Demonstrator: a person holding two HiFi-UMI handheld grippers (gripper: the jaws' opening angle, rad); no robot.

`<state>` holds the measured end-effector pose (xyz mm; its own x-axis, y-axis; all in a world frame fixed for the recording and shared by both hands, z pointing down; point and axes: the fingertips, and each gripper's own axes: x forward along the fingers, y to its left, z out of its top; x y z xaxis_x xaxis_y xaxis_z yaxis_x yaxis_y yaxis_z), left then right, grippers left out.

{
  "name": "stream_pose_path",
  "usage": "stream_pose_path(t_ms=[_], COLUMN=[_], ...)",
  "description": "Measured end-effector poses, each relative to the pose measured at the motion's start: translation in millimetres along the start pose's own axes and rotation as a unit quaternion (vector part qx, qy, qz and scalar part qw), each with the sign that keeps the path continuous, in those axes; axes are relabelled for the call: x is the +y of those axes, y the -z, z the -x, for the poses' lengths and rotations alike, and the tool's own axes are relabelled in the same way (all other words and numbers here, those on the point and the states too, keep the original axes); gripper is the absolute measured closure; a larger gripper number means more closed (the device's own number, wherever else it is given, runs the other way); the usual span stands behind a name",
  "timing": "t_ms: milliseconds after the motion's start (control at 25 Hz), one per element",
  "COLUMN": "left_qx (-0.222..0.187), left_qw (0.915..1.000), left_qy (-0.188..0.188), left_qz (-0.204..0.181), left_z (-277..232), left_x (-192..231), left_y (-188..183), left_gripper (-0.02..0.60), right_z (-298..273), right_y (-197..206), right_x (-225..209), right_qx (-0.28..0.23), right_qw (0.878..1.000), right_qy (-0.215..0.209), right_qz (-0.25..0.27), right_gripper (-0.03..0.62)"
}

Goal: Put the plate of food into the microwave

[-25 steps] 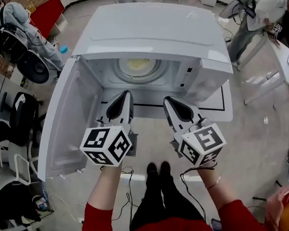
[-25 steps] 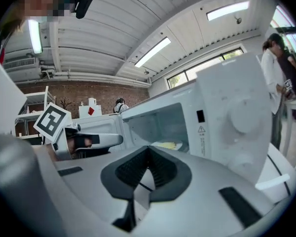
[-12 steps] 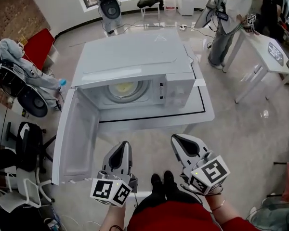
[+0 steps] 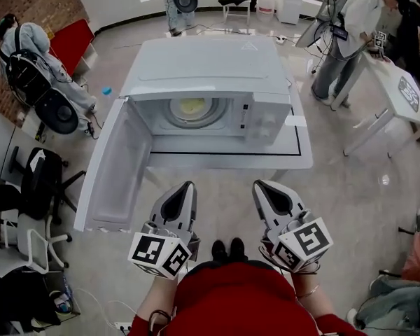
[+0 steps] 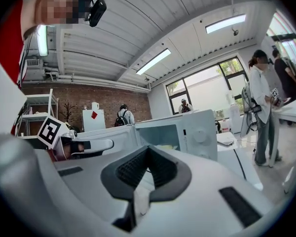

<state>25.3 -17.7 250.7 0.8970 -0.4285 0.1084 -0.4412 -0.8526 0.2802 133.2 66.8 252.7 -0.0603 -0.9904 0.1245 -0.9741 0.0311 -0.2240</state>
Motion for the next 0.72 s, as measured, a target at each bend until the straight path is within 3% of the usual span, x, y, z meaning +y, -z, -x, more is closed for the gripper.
stream_pose_path(t_ms=[720], left_qx=[0.008], left_qw=[0.9996], left_qy=[-0.024], left_qz=[-0.014], left_z=[1.6], left_x=[-4.1], left_y=[7.2], left_gripper=[0.574], right_z=[3.4], right_y=[9.1], right_x=[-5.4], right_qx=[0.014], right_qw=[1.0], right_qy=[-0.014], right_qz=[0.021], right_gripper=[0.58])
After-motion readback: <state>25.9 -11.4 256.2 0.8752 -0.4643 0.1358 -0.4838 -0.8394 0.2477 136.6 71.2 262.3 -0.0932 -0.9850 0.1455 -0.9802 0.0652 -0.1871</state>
